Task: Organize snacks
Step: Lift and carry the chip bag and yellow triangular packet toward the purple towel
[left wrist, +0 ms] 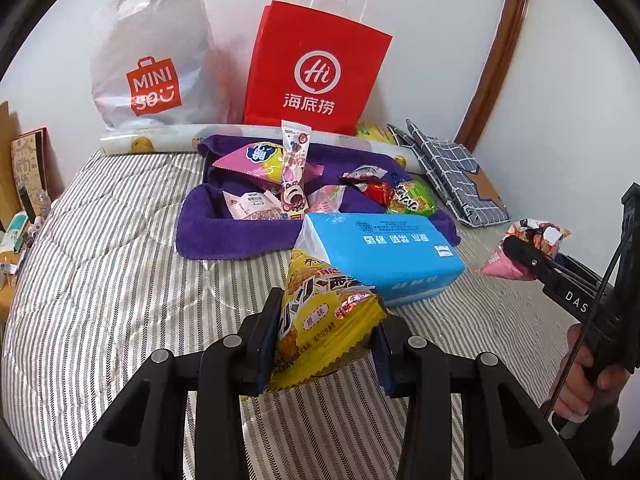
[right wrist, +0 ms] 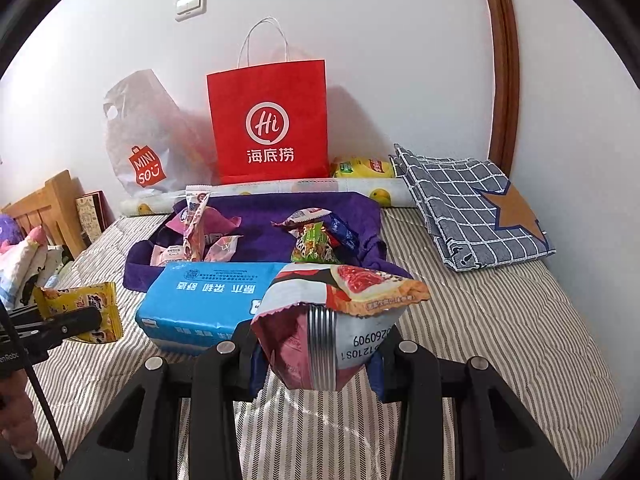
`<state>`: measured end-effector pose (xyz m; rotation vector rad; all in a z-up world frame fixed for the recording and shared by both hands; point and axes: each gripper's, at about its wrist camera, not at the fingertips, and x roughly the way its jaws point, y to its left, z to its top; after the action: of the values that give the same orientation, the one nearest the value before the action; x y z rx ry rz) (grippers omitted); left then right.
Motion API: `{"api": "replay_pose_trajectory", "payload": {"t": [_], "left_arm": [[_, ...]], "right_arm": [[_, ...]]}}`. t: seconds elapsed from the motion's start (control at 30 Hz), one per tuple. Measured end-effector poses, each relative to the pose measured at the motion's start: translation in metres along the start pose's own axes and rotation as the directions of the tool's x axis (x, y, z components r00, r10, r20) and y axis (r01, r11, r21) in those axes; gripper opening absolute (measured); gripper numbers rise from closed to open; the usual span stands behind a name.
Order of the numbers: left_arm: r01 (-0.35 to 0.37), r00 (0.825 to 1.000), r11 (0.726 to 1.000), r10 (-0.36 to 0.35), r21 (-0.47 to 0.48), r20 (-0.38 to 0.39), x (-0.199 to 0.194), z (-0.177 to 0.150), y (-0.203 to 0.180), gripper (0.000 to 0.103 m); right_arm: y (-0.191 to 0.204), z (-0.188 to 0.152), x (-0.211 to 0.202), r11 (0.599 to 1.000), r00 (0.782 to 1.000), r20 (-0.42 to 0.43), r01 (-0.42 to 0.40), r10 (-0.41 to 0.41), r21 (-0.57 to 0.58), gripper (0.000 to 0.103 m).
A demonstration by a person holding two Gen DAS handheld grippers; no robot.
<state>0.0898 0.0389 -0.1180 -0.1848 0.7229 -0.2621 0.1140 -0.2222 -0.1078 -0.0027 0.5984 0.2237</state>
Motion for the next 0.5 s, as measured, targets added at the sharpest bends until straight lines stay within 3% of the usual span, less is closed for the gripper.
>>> {"api": "replay_pose_trajectory", "payload": {"t": [0.5], "left_arm": [[0.024, 1.000, 1.000, -0.024, 0.011, 0.009, 0.0037, 0.0070, -0.0047, 0.040]], "right_arm": [[0.0043, 0.0102, -0.0023, 1.000, 1.000, 0.028, -0.010, 0.010, -0.008, 0.037]]}}
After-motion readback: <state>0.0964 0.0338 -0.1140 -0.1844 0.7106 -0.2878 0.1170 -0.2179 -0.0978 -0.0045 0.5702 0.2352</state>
